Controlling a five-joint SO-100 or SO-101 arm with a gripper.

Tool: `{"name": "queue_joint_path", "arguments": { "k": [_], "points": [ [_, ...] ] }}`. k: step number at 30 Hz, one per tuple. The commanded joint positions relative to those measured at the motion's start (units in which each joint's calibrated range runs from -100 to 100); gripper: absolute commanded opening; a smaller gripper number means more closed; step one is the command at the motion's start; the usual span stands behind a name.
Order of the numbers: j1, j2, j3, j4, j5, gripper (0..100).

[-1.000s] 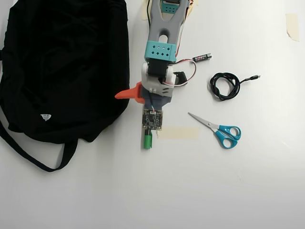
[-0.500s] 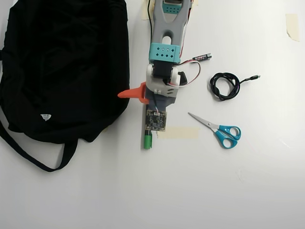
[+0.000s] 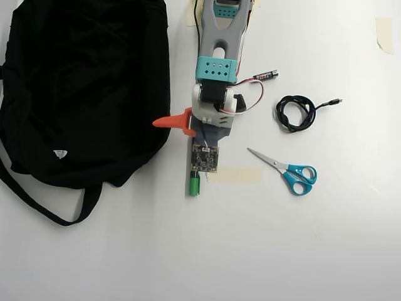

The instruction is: Put the green marker into the black bag

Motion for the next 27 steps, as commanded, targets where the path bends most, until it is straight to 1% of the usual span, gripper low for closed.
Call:
{"name": "queue_joint_path", "arguments": {
  "k": [1,10,14,17,27],
  "points": [
    [1.3,-0.5,-1.8,0.3,0.4,69],
    [2.6,1.7,-2.1,0.3,0.5,69],
    [2.5,3.4,-2.6,0.3,0.6,74],
    [2.6,4.2,-2.6,0.3,2.7,77],
    [2.0,4.3,-3.4,0.4,3.1,76]
  ]
}}
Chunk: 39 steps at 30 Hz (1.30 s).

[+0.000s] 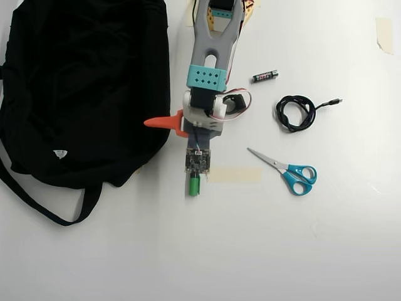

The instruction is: Put the green marker into the black bag

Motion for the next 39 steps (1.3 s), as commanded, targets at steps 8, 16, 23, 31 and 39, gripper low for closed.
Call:
{"name": "queue_joint_path", "arguments": {
  "k": [8,16,23,31,39],
  "points": [
    [1.6,-0.5,-2.5,0.4,4.9,77],
    [3.3,-0.3,-2.5,0.3,5.2,76],
    [3.3,2.3,-4.7,0.3,5.2,77],
    [3.0,2.3,-4.8,0.3,5.2,77],
    [2.8,2.2,-4.6,0.4,9.4,77]
  ]
}}
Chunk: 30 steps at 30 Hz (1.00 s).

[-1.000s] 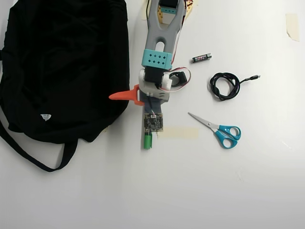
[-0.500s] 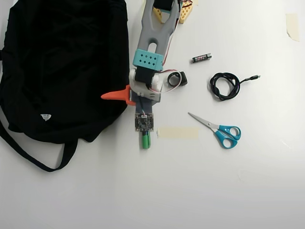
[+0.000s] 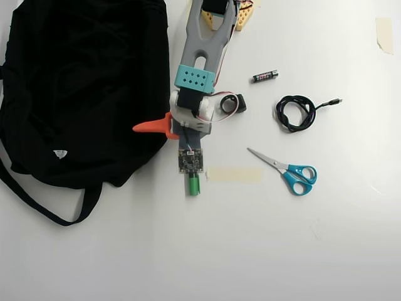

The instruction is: Put the green marker into the black bag

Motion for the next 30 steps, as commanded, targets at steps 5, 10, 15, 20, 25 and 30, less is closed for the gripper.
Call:
{"name": "queue_joint_path", "arguments": {
  "k": [5,10,15,20,25,30],
  "points": [
    [-1.0,-0.6,-1.9,1.1,3.5,77],
    [-1.3,-0.6,-2.0,1.1,3.7,77],
    [-1.7,-1.2,-2.0,1.2,6.7,77],
    [-2.1,-1.5,-1.9,1.3,6.8,77],
    [-2.6,-1.1,-1.7,1.8,6.9,79],
    [-3.8,-0.8,-1.2,2.0,6.9,85]
  ]
}}
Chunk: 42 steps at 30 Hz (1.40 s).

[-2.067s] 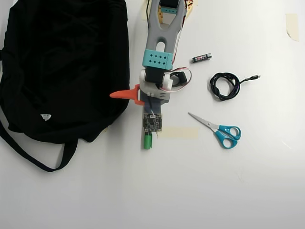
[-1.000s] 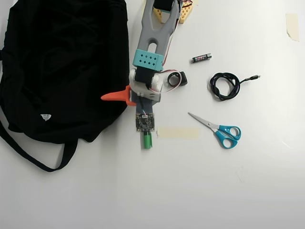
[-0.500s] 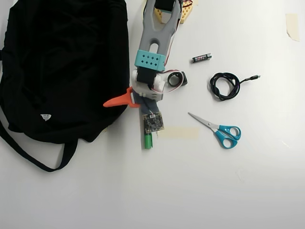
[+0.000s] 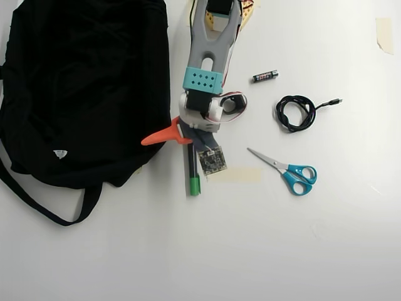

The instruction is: Put the green marker into the black bag

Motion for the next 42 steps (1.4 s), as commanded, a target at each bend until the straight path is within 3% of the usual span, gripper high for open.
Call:
{"name": "queue_joint_path", "arguments": {
  "k": [1,22,29,36,42],
  "points": [
    [-1.0,-0.8,-1.1,0.5,0.4,85],
    [-1.9,-0.5,-1.8,-0.4,0.3,85],
    [-1.9,-1.4,-1.8,-2.1,0.3,63],
    [-1.9,-0.5,-1.8,-5.6,0.3,60],
    [-1.9,-1.0,-1.8,-6.3,0.3,52]
  ]
}}
